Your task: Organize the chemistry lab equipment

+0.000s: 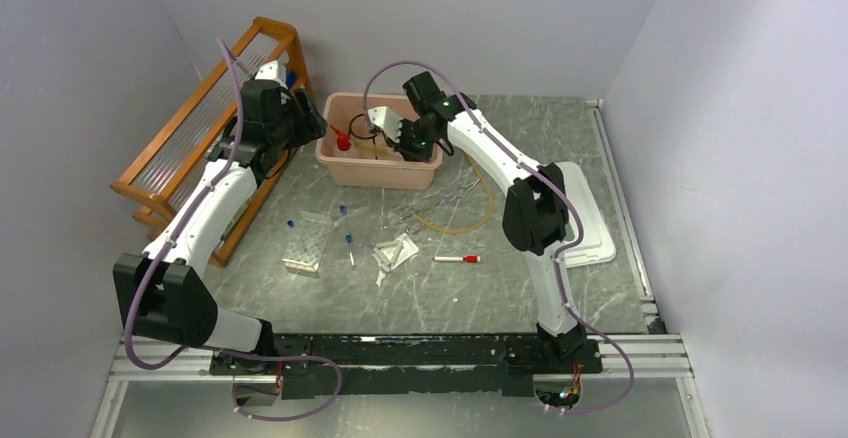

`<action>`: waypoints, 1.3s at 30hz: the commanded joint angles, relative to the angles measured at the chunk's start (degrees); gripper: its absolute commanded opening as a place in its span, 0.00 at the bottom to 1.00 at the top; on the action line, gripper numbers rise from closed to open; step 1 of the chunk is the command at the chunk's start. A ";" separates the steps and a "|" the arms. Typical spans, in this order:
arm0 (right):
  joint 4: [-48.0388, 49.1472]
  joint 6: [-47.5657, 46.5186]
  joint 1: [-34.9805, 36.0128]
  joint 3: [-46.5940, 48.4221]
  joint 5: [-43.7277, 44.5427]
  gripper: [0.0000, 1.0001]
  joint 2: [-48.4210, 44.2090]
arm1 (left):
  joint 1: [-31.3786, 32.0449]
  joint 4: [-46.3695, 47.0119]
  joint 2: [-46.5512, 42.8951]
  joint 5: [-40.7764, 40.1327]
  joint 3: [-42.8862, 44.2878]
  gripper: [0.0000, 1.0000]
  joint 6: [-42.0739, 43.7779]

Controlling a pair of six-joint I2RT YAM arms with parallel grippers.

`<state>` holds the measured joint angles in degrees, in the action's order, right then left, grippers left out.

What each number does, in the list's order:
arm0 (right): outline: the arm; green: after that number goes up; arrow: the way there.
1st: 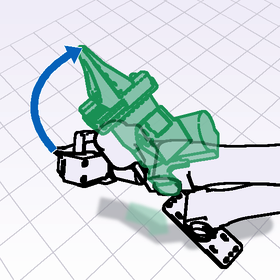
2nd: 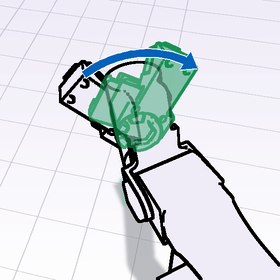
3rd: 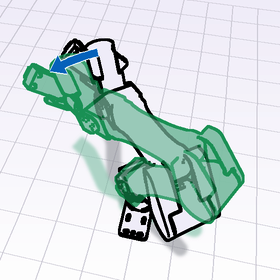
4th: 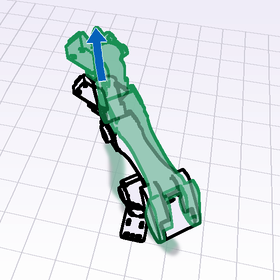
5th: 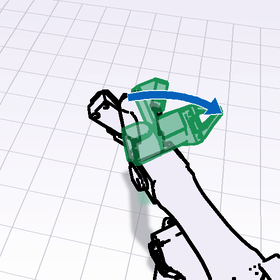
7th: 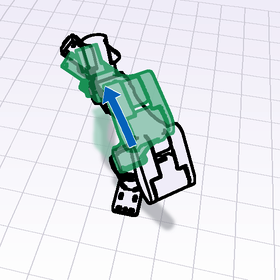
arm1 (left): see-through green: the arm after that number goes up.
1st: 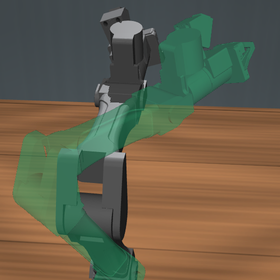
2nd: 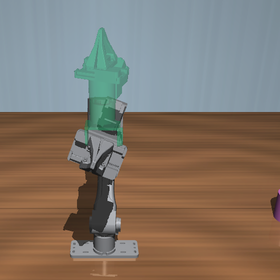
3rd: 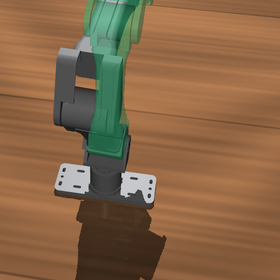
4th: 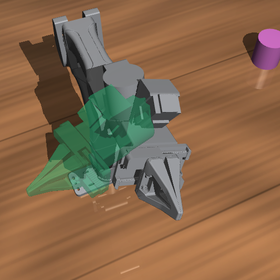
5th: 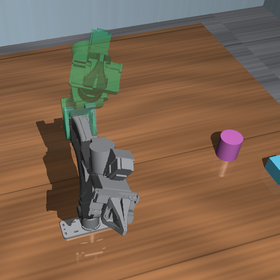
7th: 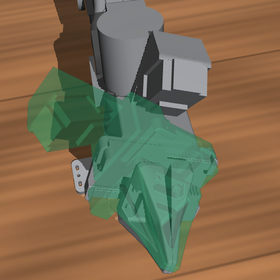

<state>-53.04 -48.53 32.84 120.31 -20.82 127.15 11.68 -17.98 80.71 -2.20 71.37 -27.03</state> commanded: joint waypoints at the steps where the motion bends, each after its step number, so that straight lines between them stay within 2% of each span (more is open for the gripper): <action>1: 0.76 -0.84 0.68 -0.41 3.37 0.00 0.38 | -0.43 2.30 0.24 2.28 0.19 0.65 -1.00; 4: 1.02 -0.79 1.21 -0.41 4.79 0.01 0.59 | -0.50 3.04 0.07 2.29 0.40 0.65 -0.57; 8: 1.56 0.68 1.70 0.76 6.91 0.18 0.82 | -0.52 3.30 0.45 0.93 1.76 0.66 0.63; 11: 2.54 4.27 1.65 2.03 6.49 0.25 0.20 | -0.52 3.39 0.38 1.40 2.51 0.65 1.35; 17: 4.31 10.77 1.70 4.49 1.08 0.29 -2.95 | -0.52 4.69 -1.59 1.27 2.00 0.66 2.44; 21: 12.43 19.36 1.70 1.79 2.89 0.33 -7.62 | -0.51 4.88 -3.32 2.78 1.54 0.66 4.03; 25: 22.46 31.12 1.67 -5.69 7.95 0.36 -14.56 | -0.52 4.87 -5.87 5.32 -0.44 0.66 5.31; 30: 29.33 45.04 1.69 -19.49 14.12 0.40 -25.92 | -0.43 3.58 -9.50 8.14 -3.96 0.67 6.29; 33: 30.13 53.83 1.70 -28.26 17.58 0.42 -32.65 | -0.43 2.64 -11.58 10.35 -6.37 0.67 7.41; 39: 26.42 65.38 1.70 -44.89 22.92 0.43 -43.72 | 0.77 3.59 -15.21 16.25 -10.74 0.73 9.28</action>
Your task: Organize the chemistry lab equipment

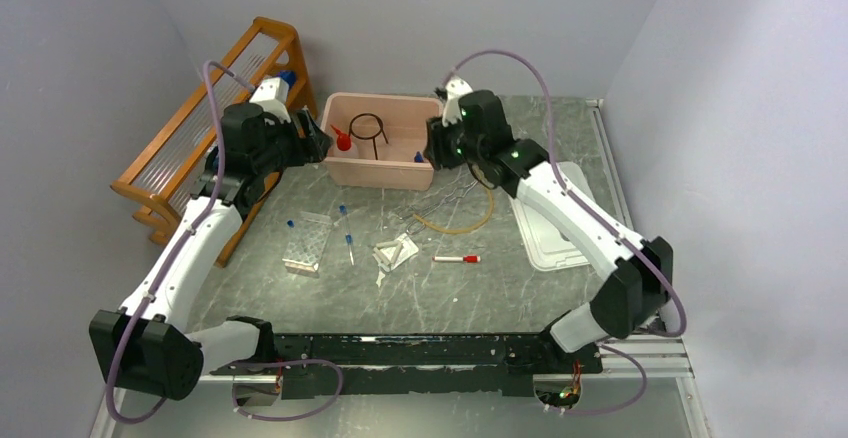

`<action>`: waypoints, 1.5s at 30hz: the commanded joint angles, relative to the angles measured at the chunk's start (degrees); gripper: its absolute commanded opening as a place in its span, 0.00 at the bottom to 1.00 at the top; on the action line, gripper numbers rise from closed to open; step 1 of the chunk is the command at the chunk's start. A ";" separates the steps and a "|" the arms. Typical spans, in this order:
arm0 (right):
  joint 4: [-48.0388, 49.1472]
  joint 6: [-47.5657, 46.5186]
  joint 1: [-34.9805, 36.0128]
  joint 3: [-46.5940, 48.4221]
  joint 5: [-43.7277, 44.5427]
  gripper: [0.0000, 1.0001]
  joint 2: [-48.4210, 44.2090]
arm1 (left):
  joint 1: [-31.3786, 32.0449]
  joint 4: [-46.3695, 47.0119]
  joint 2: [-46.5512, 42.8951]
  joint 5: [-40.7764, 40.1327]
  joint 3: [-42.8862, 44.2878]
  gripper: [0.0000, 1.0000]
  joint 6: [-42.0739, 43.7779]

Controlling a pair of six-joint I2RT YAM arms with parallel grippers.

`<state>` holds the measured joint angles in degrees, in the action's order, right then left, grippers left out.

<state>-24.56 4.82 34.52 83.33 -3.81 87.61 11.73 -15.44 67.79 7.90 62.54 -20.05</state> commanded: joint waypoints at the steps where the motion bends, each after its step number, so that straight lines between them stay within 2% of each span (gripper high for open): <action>1: -3.64 13.53 0.02 -10.72 7.04 0.43 -5.22 | 1.08 1.37 -2.75 7.01 -2.36 0.74 2.55; 2: -4.98 15.02 0.02 -12.58 8.65 0.43 -5.82 | 1.56 1.60 -2.95 7.53 -2.76 0.76 2.76; 3: -6.44 16.21 0.02 -14.24 9.72 0.44 -6.09 | 2.02 1.76 -3.17 7.76 -3.04 0.82 2.96; 4: -7.32 17.38 0.02 -15.80 10.38 0.44 -5.98 | 2.45 1.93 -3.37 8.11 -3.37 0.94 3.26; 5: -8.36 18.49 0.02 -17.13 11.50 0.45 -5.51 | 2.97 2.11 -3.55 8.17 -3.72 0.97 3.46; 10: -10.32 21.59 -0.07 -19.45 14.65 0.45 1.04 | 4.26 2.56 -3.98 8.12 -4.48 0.97 3.48; 15: -10.36 31.39 -1.21 -19.36 24.04 0.45 7.29 | 4.70 3.14 -3.68 8.21 -4.81 0.97 2.44; 19: -10.61 38.14 -4.32 -19.73 27.24 0.44 11.58 | 4.80 2.56 -2.97 8.63 -4.37 0.97 2.90; 23: -7.32 38.15 -7.48 -20.23 27.72 0.39 14.43 | 4.75 0.77 -0.88 10.03 -2.88 0.97 4.01; 33: -7.29 38.32 -7.87 -17.10 30.84 0.34 18.12 | 4.88 2.37 2.03 10.90 -1.47 0.95 2.81; 40: -7.75 35.93 -7.85 -11.09 31.95 0.41 18.45 | 4.89 1.82 3.71 7.65 0.73 0.94 3.84; 45: -6.53 38.30 -9.03 -5.08 29.10 0.40 23.85 | 4.89 1.66 4.57 6.60 1.84 0.94 4.31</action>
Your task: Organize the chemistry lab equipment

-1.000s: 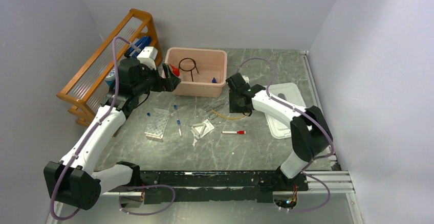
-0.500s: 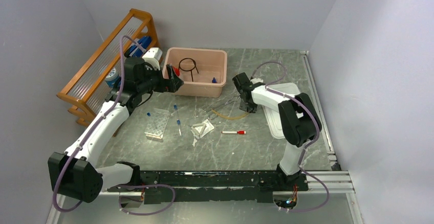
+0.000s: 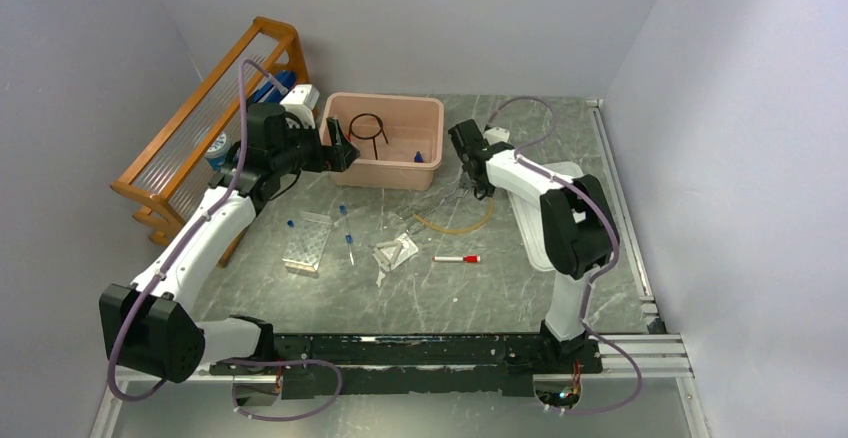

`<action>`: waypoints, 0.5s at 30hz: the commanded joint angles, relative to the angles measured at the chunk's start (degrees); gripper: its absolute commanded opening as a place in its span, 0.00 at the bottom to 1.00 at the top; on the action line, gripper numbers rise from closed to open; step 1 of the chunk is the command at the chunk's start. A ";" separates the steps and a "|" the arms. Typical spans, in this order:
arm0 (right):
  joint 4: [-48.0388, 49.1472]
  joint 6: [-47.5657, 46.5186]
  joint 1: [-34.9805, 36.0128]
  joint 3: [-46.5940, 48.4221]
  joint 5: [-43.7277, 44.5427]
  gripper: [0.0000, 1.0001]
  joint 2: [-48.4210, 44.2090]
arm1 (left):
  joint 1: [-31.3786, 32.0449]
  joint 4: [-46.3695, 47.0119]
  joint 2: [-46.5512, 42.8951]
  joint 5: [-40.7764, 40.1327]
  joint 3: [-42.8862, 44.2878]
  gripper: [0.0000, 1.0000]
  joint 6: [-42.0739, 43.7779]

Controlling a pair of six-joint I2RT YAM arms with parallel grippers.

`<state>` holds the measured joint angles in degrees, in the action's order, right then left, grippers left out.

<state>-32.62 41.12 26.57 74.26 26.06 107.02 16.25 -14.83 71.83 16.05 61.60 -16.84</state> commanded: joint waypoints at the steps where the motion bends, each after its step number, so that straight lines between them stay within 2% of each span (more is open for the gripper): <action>1: 1.85 3.07 -1.26 4.88 -1.05 0.40 5.27 | 0.36 1.08 0.65 -1.60 2.96 0.93 1.14; 10: 3.81 8.04 -3.07 8.48 -0.27 0.40 10.28 | 0.32 2.64 1.60 -1.43 3.32 0.92 -0.05; 15: 7.14 8.28 -4.48 6.82 -1.62 0.38 11.32 | 0.36 3.20 2.32 -0.93 3.65 0.91 -0.72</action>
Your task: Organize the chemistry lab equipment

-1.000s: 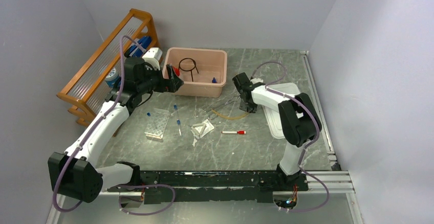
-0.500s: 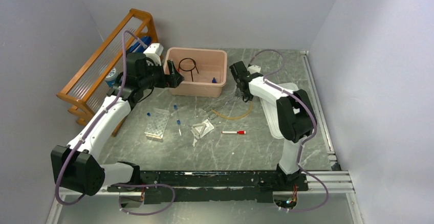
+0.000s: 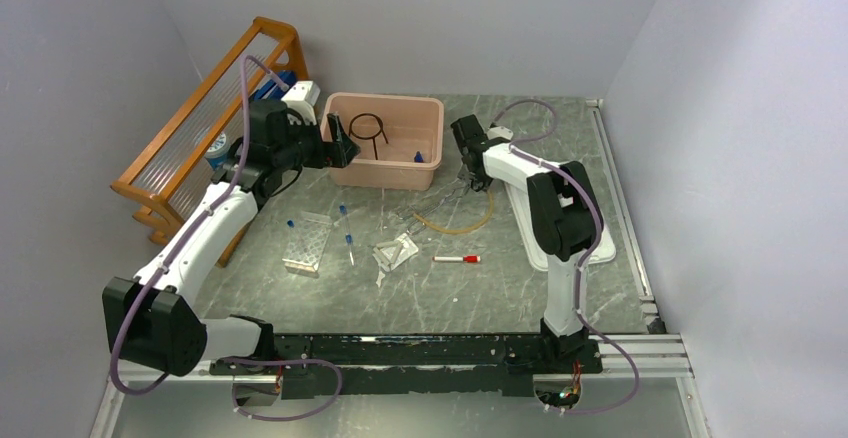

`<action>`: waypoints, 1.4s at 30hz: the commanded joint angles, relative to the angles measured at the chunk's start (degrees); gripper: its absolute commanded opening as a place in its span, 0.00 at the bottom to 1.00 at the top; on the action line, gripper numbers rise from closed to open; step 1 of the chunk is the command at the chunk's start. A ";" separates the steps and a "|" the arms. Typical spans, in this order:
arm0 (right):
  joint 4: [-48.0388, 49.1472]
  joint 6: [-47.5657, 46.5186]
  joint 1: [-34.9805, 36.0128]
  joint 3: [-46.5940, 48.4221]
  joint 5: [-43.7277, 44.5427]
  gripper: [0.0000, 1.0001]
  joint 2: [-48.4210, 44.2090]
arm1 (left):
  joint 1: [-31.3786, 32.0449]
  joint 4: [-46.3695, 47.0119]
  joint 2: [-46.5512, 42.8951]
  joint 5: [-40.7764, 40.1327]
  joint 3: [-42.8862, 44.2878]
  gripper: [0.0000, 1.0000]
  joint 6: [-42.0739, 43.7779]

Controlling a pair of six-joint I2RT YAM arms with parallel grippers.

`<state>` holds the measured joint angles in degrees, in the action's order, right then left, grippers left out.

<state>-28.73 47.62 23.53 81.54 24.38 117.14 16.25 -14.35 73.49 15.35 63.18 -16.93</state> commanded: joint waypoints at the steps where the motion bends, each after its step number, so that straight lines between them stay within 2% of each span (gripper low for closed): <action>1: 4.44 1.81 -1.72 -1.25 -0.66 0.38 1.11 | 0.36 2.82 0.82 -0.01 2.19 0.91 -0.83; 4: 7.51 1.61 -2.40 -2.94 -3.29 0.36 0.85 | 0.36 2.90 1.41 0.99 2.68 0.90 -1.42; 6: 8.33 1.55 -2.80 -3.17 -4.23 0.30 1.18 | 0.36 3.14 1.66 1.47 2.72 0.90 -1.99; 11: 9.37 0.58 -2.88 -2.93 -5.44 0.00 1.30 | 0.40 4.41 2.09 2.74 2.11 0.91 -3.46; 14: 9.80 0.60 -2.88 -2.96 -4.74 0.00 -0.12 | 0.60 6.50 1.94 4.89 0.68 0.97 -4.41; 22: 11.97 0.54 -3.46 -3.66 -4.14 0.00 -8.67 | 1.25 8.51 3.49 10.24 -0.42 0.97 -4.88; 31: 10.26 -4.26 -3.61 -5.29 -2.51 0.00 -19.35 | 4.46 13.47 5.79 15.58 -0.77 0.84 -7.61; 38: 9.68 -10.38 -3.65 -5.84 -0.26 0.00 -26.99 | 9.98 17.36 8.28 14.21 1.19 0.80 -7.88; 42: 10.70 -14.99 -3.59 -3.44 -4.65 0.00 -29.03 | 11.92 17.83 11.33 15.14 4.35 0.79 -9.33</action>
<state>-19.59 37.98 20.27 75.72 22.00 91.29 26.50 -0.30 82.30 28.40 63.61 -24.67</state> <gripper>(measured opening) 0.039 0.798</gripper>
